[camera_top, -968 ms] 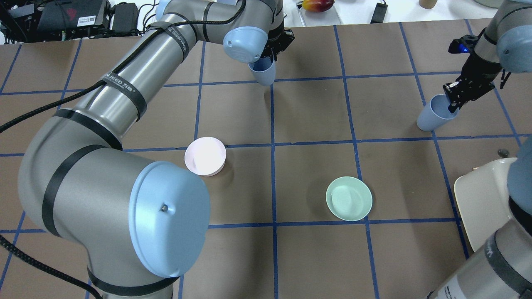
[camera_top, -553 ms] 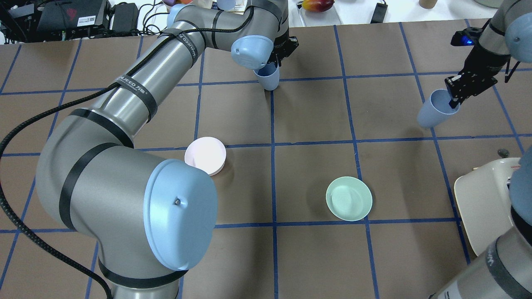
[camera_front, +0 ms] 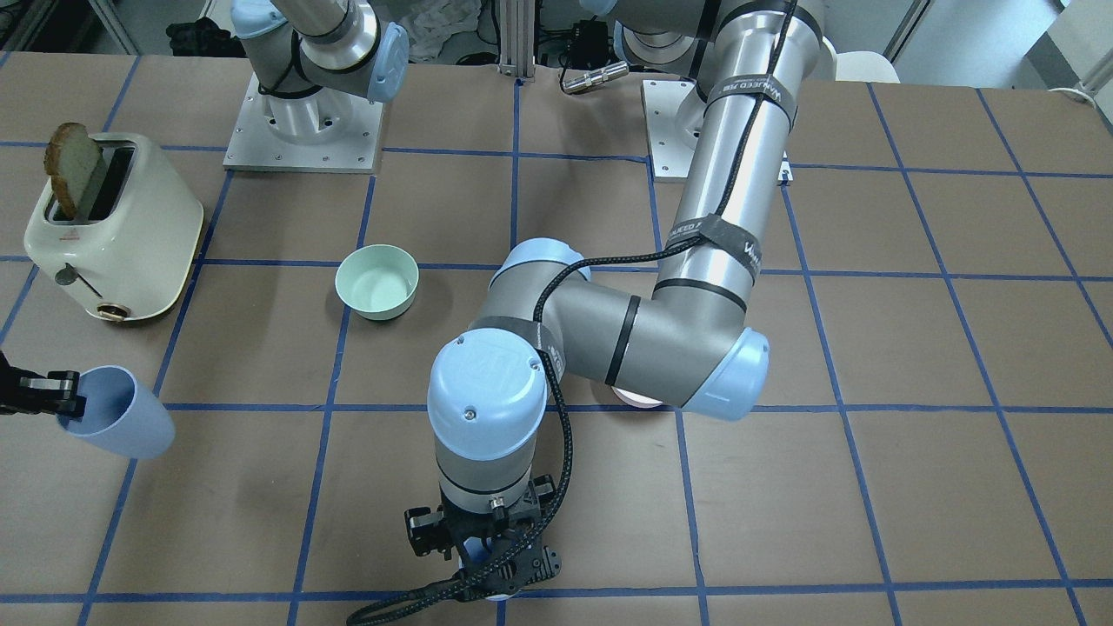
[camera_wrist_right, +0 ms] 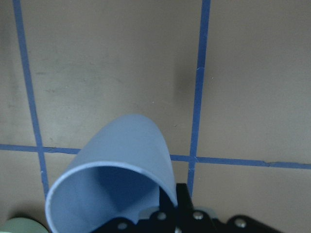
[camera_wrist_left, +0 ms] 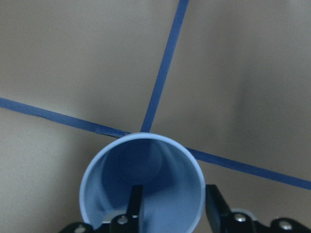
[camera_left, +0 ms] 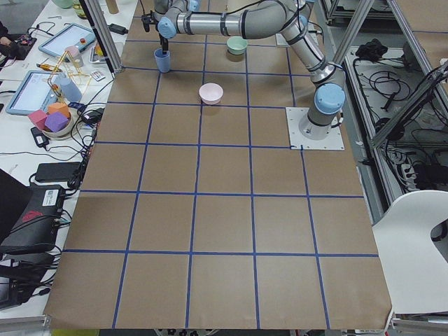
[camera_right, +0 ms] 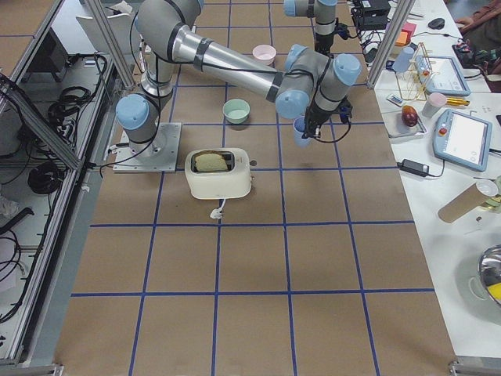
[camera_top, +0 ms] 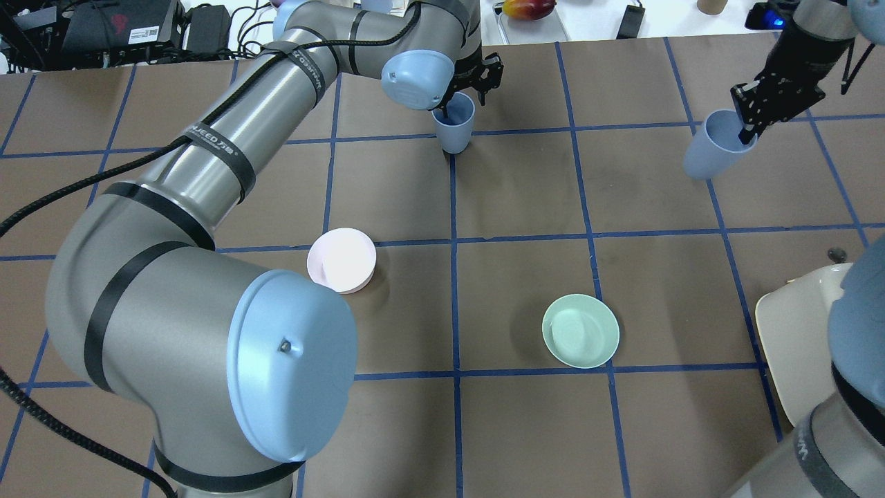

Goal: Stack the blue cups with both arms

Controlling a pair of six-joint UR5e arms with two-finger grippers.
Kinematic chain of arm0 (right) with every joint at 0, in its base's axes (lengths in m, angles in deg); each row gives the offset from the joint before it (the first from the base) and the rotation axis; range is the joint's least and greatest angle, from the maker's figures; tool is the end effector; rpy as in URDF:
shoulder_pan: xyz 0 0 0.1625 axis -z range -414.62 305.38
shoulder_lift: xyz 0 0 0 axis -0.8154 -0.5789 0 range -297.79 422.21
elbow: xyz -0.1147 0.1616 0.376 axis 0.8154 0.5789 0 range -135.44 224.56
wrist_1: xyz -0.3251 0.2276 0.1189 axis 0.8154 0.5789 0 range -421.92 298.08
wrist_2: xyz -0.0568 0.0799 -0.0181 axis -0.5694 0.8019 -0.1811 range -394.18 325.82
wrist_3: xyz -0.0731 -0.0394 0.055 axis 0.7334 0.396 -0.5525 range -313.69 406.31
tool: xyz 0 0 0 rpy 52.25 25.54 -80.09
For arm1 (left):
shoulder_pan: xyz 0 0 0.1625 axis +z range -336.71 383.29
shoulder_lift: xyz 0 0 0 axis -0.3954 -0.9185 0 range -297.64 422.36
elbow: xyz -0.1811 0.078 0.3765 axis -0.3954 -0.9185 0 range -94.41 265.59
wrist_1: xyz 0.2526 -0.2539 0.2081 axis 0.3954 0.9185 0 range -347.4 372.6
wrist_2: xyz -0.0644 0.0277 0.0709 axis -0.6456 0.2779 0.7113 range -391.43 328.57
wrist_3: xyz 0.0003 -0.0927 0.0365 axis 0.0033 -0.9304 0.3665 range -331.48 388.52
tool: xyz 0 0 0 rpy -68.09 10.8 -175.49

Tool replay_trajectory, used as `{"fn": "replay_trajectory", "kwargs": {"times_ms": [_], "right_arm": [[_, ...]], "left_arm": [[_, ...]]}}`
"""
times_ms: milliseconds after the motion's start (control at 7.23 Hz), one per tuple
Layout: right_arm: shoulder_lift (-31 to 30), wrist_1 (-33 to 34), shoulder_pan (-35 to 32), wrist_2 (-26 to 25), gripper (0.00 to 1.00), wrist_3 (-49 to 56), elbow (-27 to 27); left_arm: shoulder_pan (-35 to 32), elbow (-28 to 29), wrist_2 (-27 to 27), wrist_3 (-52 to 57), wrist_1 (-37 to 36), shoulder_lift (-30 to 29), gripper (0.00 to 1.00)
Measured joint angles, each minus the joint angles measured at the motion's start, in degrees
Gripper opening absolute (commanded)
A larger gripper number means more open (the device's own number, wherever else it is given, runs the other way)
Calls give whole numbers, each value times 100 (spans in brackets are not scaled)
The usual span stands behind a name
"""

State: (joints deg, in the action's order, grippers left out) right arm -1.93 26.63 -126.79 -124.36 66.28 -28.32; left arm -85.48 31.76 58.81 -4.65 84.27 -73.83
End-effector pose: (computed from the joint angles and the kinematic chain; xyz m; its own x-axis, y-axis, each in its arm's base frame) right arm -0.0736 -0.6629 0.3696 -0.9978 -0.0327 -0.0574 -0.0419 0.9850 0.1673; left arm -0.3852 -0.7203 0.3044 -0.9669 -0.2437 0.0757 -0.2516 0.9599 -0.1234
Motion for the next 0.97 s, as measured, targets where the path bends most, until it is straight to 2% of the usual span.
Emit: {"fn": "replay_trajectory", "kwargs": {"times_ms": [138,415,691,830,968], "right_arm": [[10,-298,-269,5,0,-374,416],[144,-485,-864,93,0,-1224,975],[466,-467,-1491,484,0,-2428,1474],[694,-456,-1723,693,0,-2915,1794],[927,-435,-1912,810,0,-3295,2104]], "left_arm": [[108,0,16,331,787,354,100],[447,-47,39,1112,2539,1184,100],[764,-95,85,2100,4144,2062,97],[916,-195,178,2364,4546,2424,97],[1033,-456,323,2521,4547,2692,96]]}}
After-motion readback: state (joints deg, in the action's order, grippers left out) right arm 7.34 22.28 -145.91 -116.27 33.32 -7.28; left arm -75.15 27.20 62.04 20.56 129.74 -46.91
